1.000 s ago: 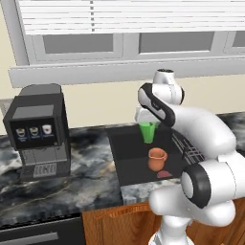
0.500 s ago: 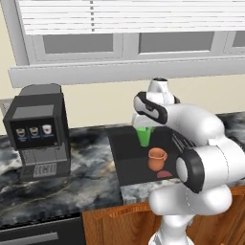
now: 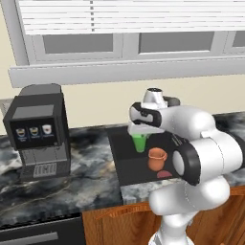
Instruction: Pick the cup and cup and place them in the sink. Then turn on the water.
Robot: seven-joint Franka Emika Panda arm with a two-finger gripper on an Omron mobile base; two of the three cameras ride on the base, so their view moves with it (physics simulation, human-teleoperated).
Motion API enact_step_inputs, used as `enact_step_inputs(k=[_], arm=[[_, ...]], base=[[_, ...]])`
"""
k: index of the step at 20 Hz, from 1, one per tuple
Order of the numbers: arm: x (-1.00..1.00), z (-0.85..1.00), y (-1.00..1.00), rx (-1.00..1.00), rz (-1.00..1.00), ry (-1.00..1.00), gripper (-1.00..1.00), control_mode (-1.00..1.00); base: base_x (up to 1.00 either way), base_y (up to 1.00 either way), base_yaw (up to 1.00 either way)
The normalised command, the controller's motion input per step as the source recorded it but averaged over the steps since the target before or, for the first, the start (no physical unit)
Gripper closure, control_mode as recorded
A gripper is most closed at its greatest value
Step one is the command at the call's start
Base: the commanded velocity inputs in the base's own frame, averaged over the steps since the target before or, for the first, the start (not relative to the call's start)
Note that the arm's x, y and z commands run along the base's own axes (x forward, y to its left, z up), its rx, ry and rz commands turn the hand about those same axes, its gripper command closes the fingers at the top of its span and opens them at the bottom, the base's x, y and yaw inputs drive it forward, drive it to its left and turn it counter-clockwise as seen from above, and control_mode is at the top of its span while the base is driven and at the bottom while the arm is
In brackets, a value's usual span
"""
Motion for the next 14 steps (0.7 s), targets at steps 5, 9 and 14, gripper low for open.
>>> enact_step_inputs(k=[5,9,14], arm=[[0.05,-0.33,0.16,0.00,0.00,0.00,1.00,-1.00],[0.00,-0.28,0.06,0.00,0.00,0.00,1.00,-1.00],[0.09,-0.29,0.00,0.00,0.00,-0.04,1.00,-1.00]], base=[[0.00,0.00,0.00],[0.00,0.00,0.00],[0.00,0.00,0.00]])
